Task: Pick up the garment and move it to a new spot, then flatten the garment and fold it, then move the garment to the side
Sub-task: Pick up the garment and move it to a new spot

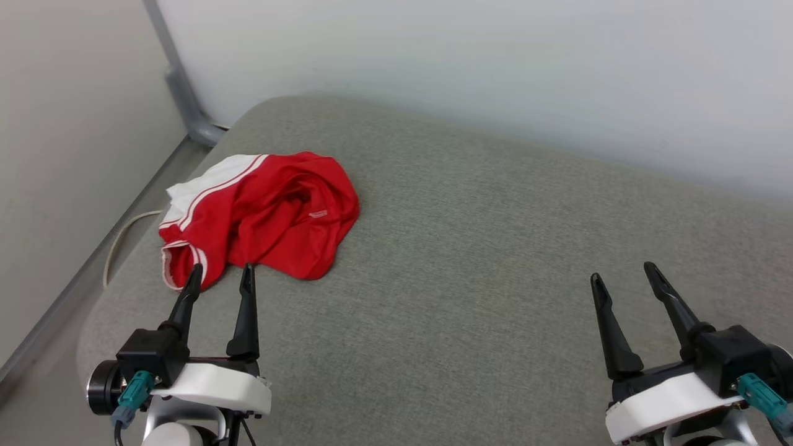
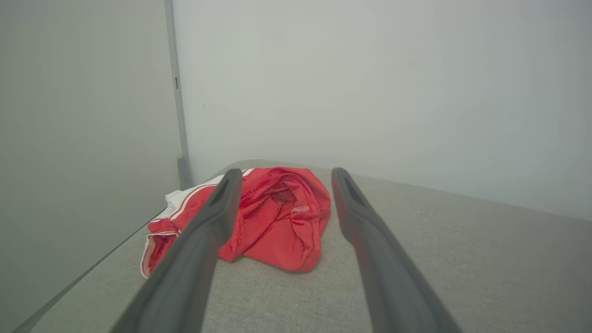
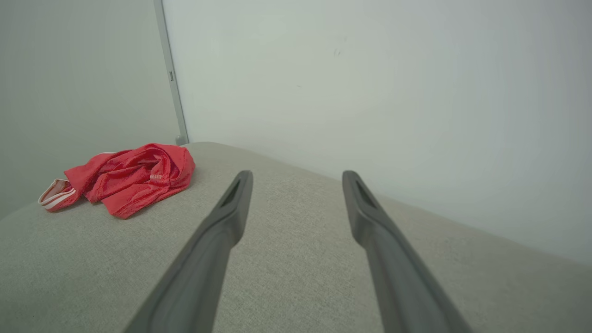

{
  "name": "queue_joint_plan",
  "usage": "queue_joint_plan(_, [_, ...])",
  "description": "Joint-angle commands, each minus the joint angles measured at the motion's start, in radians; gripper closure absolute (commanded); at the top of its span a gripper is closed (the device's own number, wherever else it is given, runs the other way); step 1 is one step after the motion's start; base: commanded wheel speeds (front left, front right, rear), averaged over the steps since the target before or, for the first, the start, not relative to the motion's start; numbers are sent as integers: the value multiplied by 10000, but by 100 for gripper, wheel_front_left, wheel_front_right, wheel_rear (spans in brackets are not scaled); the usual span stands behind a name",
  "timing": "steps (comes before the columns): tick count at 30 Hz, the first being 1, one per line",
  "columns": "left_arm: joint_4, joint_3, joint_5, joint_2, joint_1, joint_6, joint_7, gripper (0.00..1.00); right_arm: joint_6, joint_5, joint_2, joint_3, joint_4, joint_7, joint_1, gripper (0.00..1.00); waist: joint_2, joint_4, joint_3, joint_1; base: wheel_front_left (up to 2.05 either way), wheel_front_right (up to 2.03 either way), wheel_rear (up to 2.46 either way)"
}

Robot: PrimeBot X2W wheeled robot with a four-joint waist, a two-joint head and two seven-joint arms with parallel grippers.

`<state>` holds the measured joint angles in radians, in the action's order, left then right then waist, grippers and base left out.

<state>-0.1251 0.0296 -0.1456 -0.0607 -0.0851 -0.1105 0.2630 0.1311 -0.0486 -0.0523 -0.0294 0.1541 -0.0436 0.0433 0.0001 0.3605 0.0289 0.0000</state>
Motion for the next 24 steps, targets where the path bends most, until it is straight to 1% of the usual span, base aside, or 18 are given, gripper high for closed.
queue_joint_plan(1, [13, 42, -22, -7, -10, -23, 27, 0, -7, 67, 21, -65, -12, -31, -102, 0, -1, 444, 44, 0, 0, 0, 0])
queue_joint_plan(7, [-70, 215, -145, 57, 126, -80, 27, 0, -8, 29, -102, -208, -119, -89, -263, 0, -1, 1243, 50, 0, 0, 0, 0])
queue_joint_plan(11, [-124, 289, -197, 87, 158, -101, 27, 0, -8, 7, -149, -258, -150, -91, -340, 0, -1, 1629, 63, 0, 0, 0, 0])
queue_joint_plan(18, [-24, 528, -295, 100, 220, -112, 27, 0, -10, -13, -176, -433, -251, -71, -526, 0, -1, 1731, 162, 0, 0, 0, 0])
queue_joint_plan(24, [-108, 540, -355, 111, 144, -127, 27, 0, -8, -93, -231, -350, -338, -122, -543, 0, -1, 1713, 135, 0, 0, 0, 0])
